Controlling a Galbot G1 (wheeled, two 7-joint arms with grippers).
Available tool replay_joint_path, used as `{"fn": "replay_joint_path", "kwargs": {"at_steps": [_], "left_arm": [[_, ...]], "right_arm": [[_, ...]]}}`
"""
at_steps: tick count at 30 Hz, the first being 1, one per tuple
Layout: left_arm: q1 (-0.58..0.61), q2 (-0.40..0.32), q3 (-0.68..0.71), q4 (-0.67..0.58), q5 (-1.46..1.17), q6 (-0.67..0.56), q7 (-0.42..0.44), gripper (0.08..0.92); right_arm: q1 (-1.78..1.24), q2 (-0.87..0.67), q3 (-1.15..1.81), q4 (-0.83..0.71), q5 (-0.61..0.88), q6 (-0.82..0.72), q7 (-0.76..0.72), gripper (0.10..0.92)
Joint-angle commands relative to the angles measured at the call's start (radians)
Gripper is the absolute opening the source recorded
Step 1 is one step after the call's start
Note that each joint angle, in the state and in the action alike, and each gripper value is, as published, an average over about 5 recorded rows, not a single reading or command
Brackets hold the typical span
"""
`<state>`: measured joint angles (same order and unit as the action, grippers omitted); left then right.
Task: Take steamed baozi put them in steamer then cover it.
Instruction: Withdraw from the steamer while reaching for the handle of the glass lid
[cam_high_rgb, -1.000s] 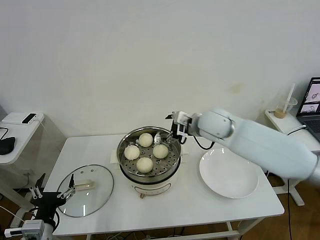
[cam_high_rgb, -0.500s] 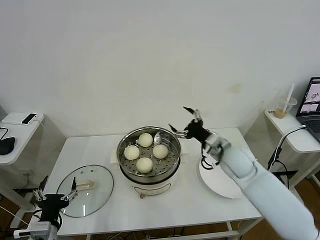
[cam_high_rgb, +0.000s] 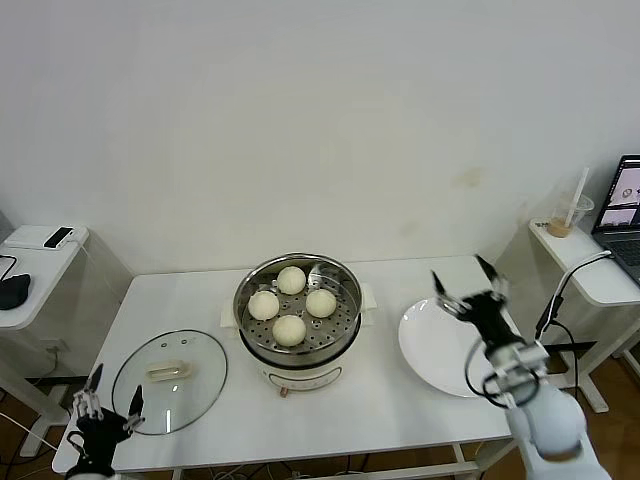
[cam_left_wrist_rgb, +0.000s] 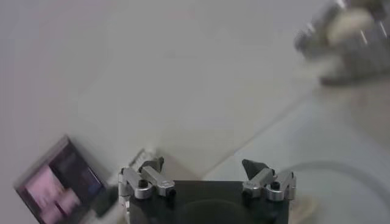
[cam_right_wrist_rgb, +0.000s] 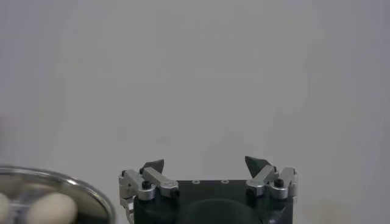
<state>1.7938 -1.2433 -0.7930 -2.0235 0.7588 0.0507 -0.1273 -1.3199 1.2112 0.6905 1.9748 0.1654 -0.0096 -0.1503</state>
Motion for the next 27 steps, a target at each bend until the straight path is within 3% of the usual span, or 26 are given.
{"fn": "replay_joint_path", "kwargs": {"at_steps": [1,11,27], "left_arm": [[0.034,0.043,0.054,0.105,0.494,-0.047,-0.027,0.823],[-0.136,0.082,0.101,0.175,0.479,-0.046,0.005,0.823],[-0.283,0.105,0.146,0.330,0.434,-0.048,0.032,0.823]], "right_arm": [[-0.269,0.113,0.254,0.054,-0.009,0.052,-0.001,0.823],[-0.333,0.152,0.285,0.119,-0.013,0.057,0.008,0.823],[-0.393,0.192,0.328,0.153,-0.025,0.081,0.009,0.823]]}}
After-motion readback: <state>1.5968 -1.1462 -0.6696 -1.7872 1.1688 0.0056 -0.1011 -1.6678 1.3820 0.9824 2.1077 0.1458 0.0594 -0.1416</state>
